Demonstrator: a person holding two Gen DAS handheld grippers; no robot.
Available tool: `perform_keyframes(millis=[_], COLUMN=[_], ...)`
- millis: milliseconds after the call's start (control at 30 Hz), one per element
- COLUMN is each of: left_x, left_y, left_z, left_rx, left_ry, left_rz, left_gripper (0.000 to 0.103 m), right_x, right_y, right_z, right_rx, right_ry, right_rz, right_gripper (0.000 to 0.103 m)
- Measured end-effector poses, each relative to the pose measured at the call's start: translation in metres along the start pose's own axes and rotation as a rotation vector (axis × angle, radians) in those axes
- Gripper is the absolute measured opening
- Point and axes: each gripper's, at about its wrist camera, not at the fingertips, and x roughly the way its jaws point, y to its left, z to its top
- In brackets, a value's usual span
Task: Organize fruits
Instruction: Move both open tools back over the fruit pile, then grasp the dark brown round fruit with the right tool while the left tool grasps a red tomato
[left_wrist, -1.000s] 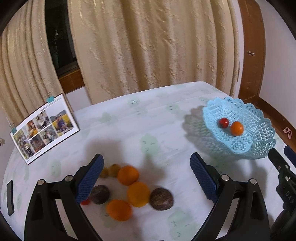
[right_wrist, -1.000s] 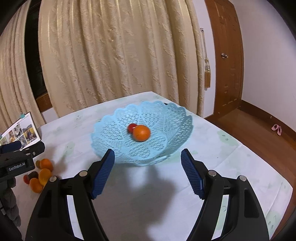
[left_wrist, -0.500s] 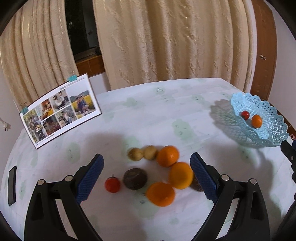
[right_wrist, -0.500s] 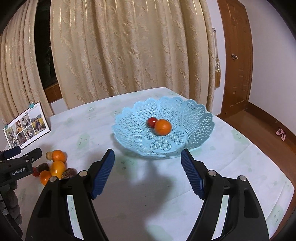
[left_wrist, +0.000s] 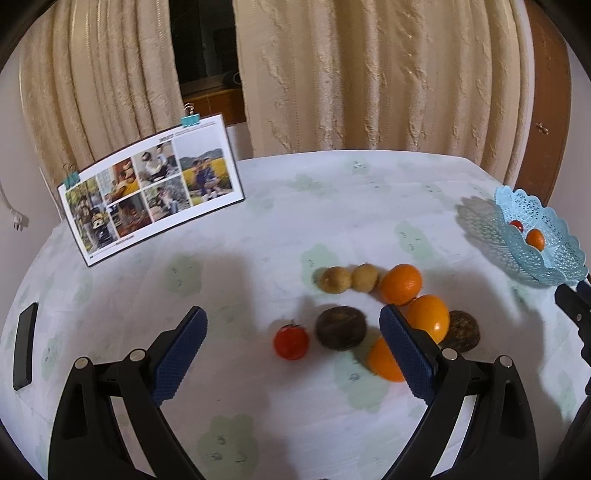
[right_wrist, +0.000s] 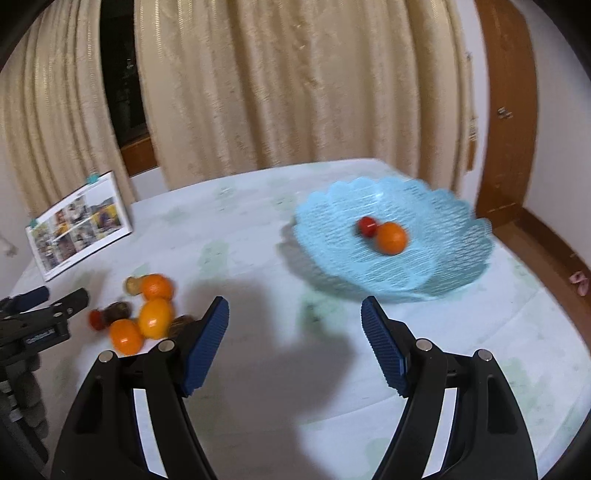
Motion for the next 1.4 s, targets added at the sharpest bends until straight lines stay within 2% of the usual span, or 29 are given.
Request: perform_keyframes(millis=[133,233,533,833,900,967,1067,1133,1233,1400], left_x=[0.001,0.004,0.007,0.011,0.014,0.018,0.026,0.030,0.037,0.051], left_y=[0.013,0.020,0.031,0.034,0.032,0.030,0.029,0.029,0.026,0.027], left_z=[-0.006,-0.010,-0.018,-0.022,-0.023,-0.025,-0.027,-0.027,-0.026,-0.025], left_rx=[-0.019,-0.028,-0.035,-0.028,-0.020,-0.014,-0.012,-0.014,-0.001,-0.009], left_ry=[0.012,0.025,0.046,0.061,0.070,0.079,0.098,0.104,0.108,0.153], left_rz=[0.006,0.009,0.003,-0.010,-0.013,-0.022,-0.031,-0.036,-0.036,-0.063], left_gripper=[0.094,0.094,0.094,0.094,0.094,0.094,0.094,0.094,0.086,0.064], right_x=[0.010,0.018,0.051,0.086,0.088,0.090,0.090,0.088,0.085,0.076], right_y=[0.011,0.024,0.067,0.087,0.092,0.095,0.096,0.093,0.090,0.078], right_z=[-0.005,-0.008,-0.019,-0.012,-0.011,-0.012,-0.013,-0.013,-0.013,-0.009], right_rx=[0.010,-0.019,-0.192,-0.245,-0.265,-0.287,-0.295,-0.283,-0.268,-0.228], right_ry=[0.067,0.103,0.213,0.278,0.281,0.291,0.288,0.288,0.273,0.238], right_rz=[0.131,0.175,0.204,0.219,0.230,0.230,0.225,0.234,0.229,0.223], right_gripper=[0.076,0.076,0.076,0.074,0.066,0.048,0.041,0.041,0.041,0.041])
